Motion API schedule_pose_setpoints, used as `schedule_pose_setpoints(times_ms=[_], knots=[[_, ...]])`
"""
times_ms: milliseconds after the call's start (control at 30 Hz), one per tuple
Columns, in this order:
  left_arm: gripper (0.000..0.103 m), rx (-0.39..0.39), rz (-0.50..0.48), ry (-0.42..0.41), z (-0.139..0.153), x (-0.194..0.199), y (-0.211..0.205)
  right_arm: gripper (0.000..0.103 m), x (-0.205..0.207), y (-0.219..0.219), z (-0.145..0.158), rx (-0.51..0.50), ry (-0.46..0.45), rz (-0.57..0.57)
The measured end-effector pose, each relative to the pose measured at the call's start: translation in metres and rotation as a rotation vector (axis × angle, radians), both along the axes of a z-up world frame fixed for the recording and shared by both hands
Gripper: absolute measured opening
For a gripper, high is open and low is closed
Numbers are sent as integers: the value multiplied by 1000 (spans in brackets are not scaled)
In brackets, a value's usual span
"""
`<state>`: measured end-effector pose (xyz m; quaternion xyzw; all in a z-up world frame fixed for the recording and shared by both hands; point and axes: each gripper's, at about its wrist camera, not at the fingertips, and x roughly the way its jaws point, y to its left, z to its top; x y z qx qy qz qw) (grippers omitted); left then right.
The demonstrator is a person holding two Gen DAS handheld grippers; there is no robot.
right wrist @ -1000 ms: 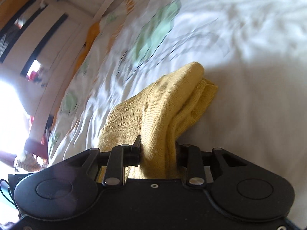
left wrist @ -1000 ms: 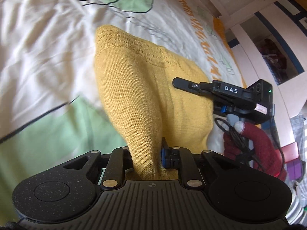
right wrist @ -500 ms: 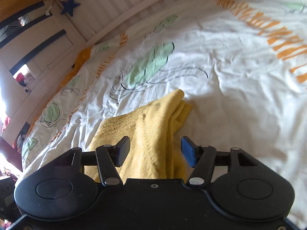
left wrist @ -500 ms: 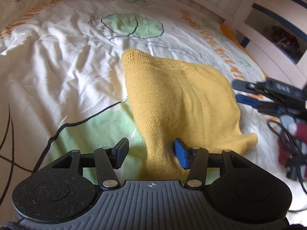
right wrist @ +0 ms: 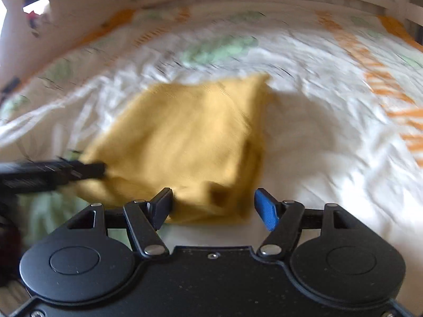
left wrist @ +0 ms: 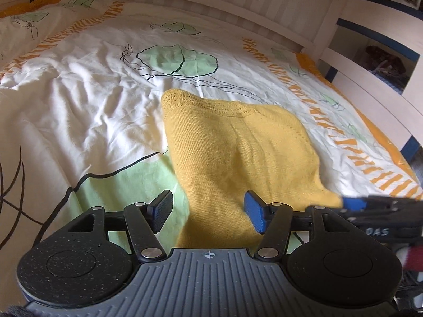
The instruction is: Fold small clothes
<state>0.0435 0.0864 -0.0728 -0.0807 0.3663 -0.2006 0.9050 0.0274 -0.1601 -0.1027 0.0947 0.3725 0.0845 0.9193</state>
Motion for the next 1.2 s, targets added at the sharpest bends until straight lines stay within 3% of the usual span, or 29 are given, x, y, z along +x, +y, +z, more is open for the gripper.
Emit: schedule_pose_setpoints(times_ms=[100, 300, 500, 700, 867, 967, 1200], knots=[[60, -9, 16, 12, -3, 0, 5, 70, -6, -23, -16, 91, 26, -60], [60, -44, 90, 102, -16, 7, 24, 71, -3, -24, -14, 99, 22, -74], [62, -64, 88, 95, -16, 5, 27, 70, -13, -43, -14, 137, 24, -169], [69, -89, 84, 92, -17, 4, 29, 74, -14, -40, -10, 125, 23, -182], [82, -64, 54, 83, -17, 3, 22, 81, -21, -44, 6, 119, -62, -218], [88, -41, 40, 77, -17, 2, 17, 91, -8, -48, 15, 122, -88, -206], [90, -26, 37, 82, -18, 3, 13, 91, 60, -42, 15, 86, -99, -143]])
